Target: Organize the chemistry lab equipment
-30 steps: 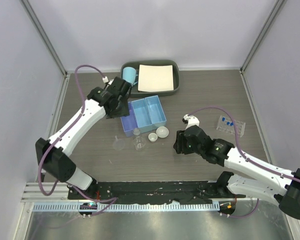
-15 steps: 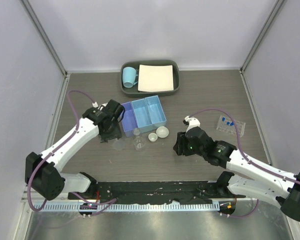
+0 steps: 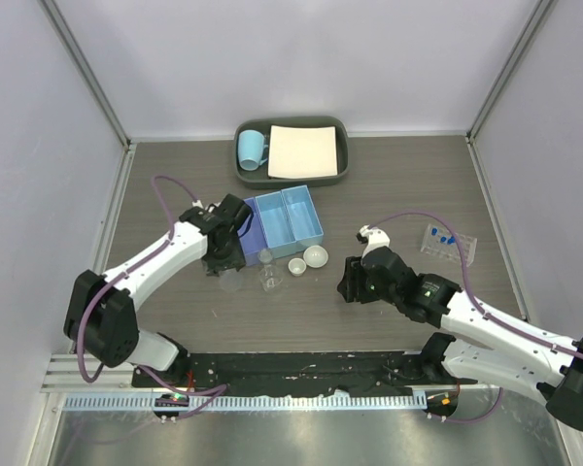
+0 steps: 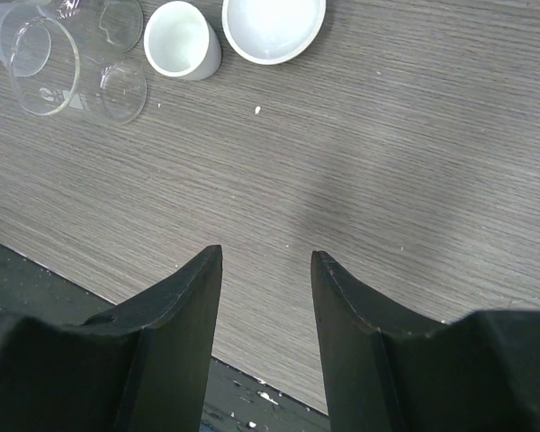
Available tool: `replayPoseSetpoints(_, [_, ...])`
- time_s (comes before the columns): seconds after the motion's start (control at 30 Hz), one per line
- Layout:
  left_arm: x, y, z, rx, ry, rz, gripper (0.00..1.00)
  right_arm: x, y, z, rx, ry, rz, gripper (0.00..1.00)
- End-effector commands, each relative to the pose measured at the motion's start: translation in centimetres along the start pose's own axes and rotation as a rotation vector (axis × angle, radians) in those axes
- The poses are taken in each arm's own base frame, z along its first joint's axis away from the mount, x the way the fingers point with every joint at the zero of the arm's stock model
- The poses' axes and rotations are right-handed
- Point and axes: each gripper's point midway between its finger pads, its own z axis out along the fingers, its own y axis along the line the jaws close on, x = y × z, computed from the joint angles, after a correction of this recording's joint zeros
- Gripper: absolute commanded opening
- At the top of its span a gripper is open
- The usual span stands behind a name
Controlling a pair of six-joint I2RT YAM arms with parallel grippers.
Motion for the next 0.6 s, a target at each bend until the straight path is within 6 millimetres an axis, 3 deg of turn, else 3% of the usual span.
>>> replayPoseSetpoints(0.0, [-0.7,-1.0,0.6,0.016,-0.021,0.005,0.52,-0.4,0.2,-0.1,-0.01,-0.021,-0.006,0.5])
replayPoseSetpoints(0.2, [-0.9,-1.0,1.3,0.001,-0.026,0.019,0.47,0.0,0.2,0.2,-0.01,-0.01,-0.008,0.5])
replayPoseSetpoints(0.43, [-0.8,-0.5,2.0,-0.005,-0.011,0.02,0.32,0.3,0.0,0.5,-0.007,-0.006,-0.007,0.5])
replayPoseSetpoints(0.57, [-0.9,0.0,2.3,-0.007,-0.006,0.011,0.29,0.5,0.2,0.6,-0.016,-0.001,-0.005,0.5])
